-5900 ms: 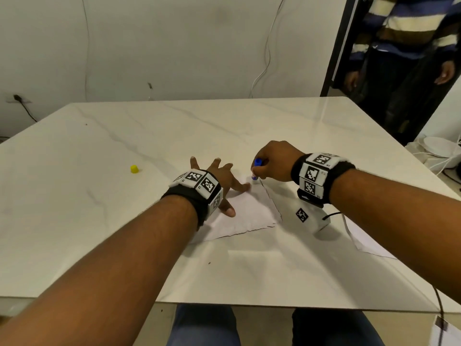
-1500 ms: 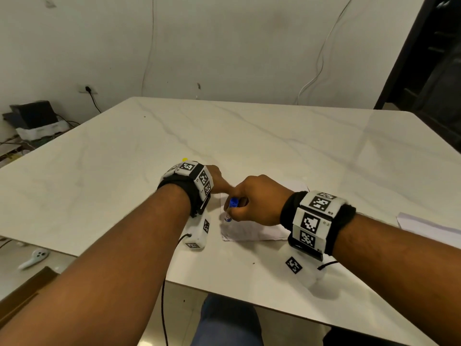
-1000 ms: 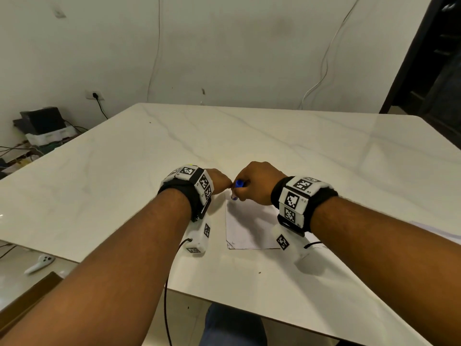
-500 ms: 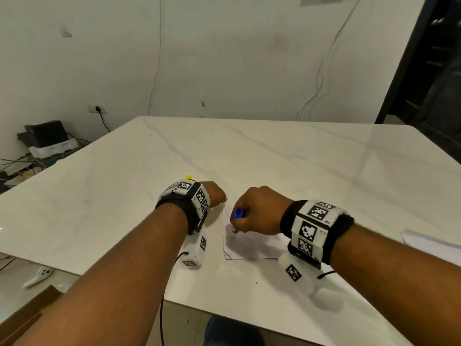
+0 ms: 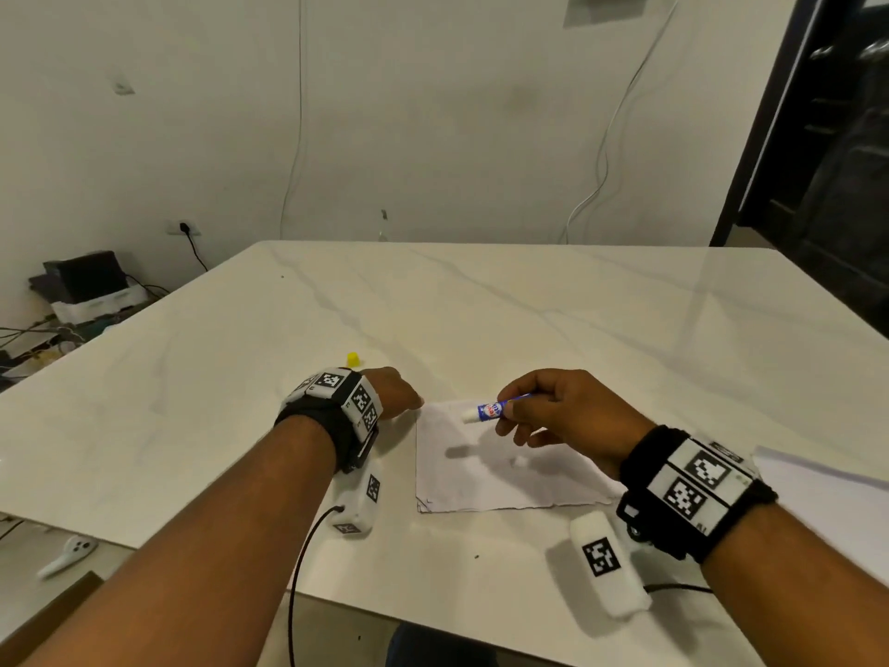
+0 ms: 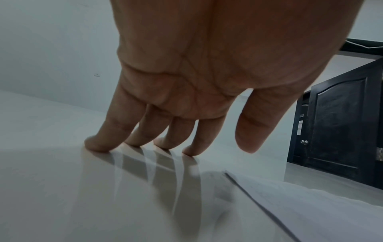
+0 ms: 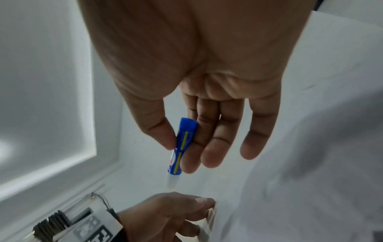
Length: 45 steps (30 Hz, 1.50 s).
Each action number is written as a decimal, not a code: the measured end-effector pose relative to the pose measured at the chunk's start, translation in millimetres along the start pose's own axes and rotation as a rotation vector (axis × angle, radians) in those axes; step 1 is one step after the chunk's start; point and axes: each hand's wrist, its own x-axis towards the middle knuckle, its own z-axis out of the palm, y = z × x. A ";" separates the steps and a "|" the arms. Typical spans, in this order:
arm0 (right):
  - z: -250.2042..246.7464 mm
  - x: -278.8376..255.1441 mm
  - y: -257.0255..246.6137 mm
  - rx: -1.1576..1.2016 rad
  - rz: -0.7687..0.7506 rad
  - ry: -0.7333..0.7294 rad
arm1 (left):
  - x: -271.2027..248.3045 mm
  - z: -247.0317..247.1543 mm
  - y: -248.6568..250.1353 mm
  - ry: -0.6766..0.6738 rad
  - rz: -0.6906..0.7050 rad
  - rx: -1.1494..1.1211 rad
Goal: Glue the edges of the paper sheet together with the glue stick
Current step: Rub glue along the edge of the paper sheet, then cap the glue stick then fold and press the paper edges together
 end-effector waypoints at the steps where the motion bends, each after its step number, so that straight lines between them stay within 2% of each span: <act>1: -3.5 -0.1 3.1 0.086 0.013 -0.006 | 1.1 0.0 -0.2 0.007 -0.007 -0.024; 5: -5.8 -1.8 17.7 0.426 0.023 -0.045 | 1.9 5.3 -10.5 0.039 -0.024 -0.013; 7: -6.1 -0.6 23.2 0.561 0.027 -0.048 | -1.4 0.4 -17.5 0.155 -0.010 -0.020; 9: -7.8 1.5 23.7 0.603 0.029 -0.055 | -13.3 -9.8 -14.4 0.324 0.085 -0.129; 11: -9.2 2.4 19.9 0.618 0.018 -0.069 | -34.8 -16.0 3.6 0.409 0.274 -0.409; 13: -8.8 2.1 17.2 0.658 0.002 -0.079 | -58.3 -14.1 29.9 0.326 0.425 -0.673; 16: -4.5 -0.9 14.9 0.687 -0.019 -0.113 | -74.2 -0.4 61.5 0.201 0.529 -0.913; 20: -2.4 -4.9 13.9 0.684 -0.048 -0.139 | -74.0 11.0 73.9 0.239 0.548 -1.073; 23: -2.9 -5.3 15.4 0.619 -0.048 -0.124 | -77.6 9.9 67.7 0.284 0.532 -1.048; 27: -2.0 -5.3 19.3 0.548 -0.031 -0.141 | -70.8 -3.7 28.2 0.445 0.439 -0.926; 29: -1.5 -4.5 21.7 0.531 -0.035 -0.145 | -58.0 -10.2 -0.9 0.525 0.322 -0.788; 32: -0.3 -2.8 22.7 0.505 -0.035 -0.138 | -36.7 -16.5 -39.2 0.573 0.079 -0.607; 34: 0.7 -2.8 22.2 0.498 -0.034 -0.136 | -24.4 -17.9 -57.3 0.570 -0.030 -0.549; 37: 0.1 -2.7 22.6 0.498 -0.033 -0.131 | -12.0 -17.0 -71.2 0.540 -0.117 -0.502; 45: -0.5 -0.4 24.5 0.478 -0.021 -0.126 | 5.8 -13.7 -79.7 0.431 -0.164 -0.388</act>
